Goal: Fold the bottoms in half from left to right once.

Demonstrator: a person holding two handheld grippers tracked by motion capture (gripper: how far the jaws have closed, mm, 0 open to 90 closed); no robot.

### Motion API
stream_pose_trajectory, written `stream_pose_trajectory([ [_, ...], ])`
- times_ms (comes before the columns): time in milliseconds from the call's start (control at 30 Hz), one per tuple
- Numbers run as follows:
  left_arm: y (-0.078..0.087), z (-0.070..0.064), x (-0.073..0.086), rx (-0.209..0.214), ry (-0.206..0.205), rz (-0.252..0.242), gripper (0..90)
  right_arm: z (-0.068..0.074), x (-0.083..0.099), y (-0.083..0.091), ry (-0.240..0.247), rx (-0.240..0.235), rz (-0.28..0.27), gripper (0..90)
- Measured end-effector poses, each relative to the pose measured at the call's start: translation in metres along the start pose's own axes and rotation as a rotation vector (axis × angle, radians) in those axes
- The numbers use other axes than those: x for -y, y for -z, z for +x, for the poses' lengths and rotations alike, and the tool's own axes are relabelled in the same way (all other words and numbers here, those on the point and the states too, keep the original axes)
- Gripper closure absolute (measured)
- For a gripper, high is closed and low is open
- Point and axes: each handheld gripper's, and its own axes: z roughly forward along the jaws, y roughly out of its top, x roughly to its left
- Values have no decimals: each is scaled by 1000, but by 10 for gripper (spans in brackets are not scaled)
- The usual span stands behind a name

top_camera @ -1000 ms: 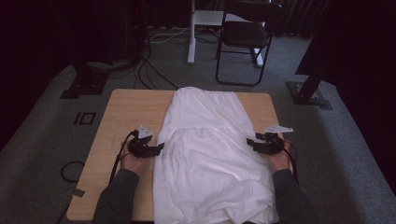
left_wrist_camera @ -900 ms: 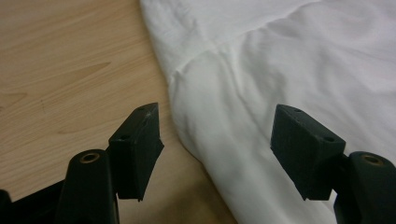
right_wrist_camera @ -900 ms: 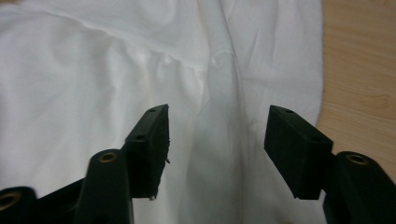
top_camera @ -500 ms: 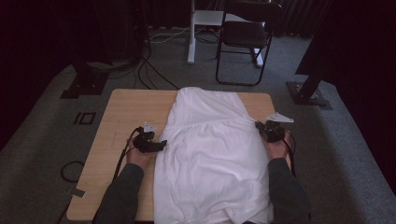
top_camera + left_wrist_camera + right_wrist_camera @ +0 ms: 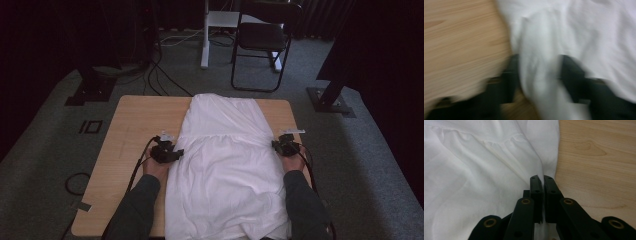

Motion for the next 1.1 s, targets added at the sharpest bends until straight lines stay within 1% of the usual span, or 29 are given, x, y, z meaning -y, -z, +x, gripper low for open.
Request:
stream_pose_trajectory([
  [33,0,-2,-2,8,-4,10,798,0,1,0,-6,-3,-3,870],
  [67,0,-4,-2,-4,-9,16,865,0,2,1,-10,-6,-7,873],
  [100,2,-4,-1,-20,-21,20,876,1,4,3,-17,-11,-8,877],
  [133,6,-3,1,-34,-35,29,879,1,7,5,-23,-21,-10,879],
  [167,12,1,6,-40,-37,30,881,2,10,7,-28,-31,-14,880],
  [200,17,3,9,-36,-31,22,881,3,14,11,-26,-49,-15,881],
  [267,30,9,18,-38,-27,7,881,6,21,17,-31,-85,-15,882],
  [333,43,11,25,-57,-45,1,883,13,30,26,-17,-116,-7,882],
  [400,55,10,33,-65,-48,-4,886,23,40,35,2,-126,-8,883],
  [467,64,6,43,-75,-57,-5,885,33,51,46,-1,-144,-2,883],
  [500,69,4,48,-74,-58,-6,886,37,57,52,2,-153,0,883],
  [567,77,-1,60,-66,-63,6,885,44,66,63,1,-165,18,883],
  [633,84,-7,72,-50,-63,7,886,48,73,72,1,-171,35,882],
  [667,86,-12,77,-50,-77,16,885,49,77,77,-5,-174,42,883],
  [700,88,-16,81,-46,-81,23,885,50,80,81,-13,-177,49,882],
  [767,92,-22,84,-40,-98,31,875,51,85,87,-16,-177,67,877],
  [800,93,-23,83,-50,-105,26,820,52,84,89,-12,-174,79,843],
  [833,95,-21,81,-46,-97,6,729,53,83,90,6,-176,85,761],
  [867,98,-17,78,-36,-78,-17,653,53,79,90,29,-184,85,658],
  [900,100,-14,74,-43,-57,-37,603,54,74,91,38,-178,67,581],
  [933,100,-10,69,-44,-41,-55,563,54,67,92,40,-178,46,528],
  [967,101,-7,64,-43,-35,-66,546,55,58,92,48,-188,18,512],
  [1000,100,-5,59,-53,-38,-79,527,56,49,91,63,-201,-11,496],
  [1033,99,-4,53,-61,-38,-83,520,58,39,88,82,-212,-33,488],
  [1100,95,-1,39,-56,-51,-92,496,62,18,75,119,-208,-52,492],
])
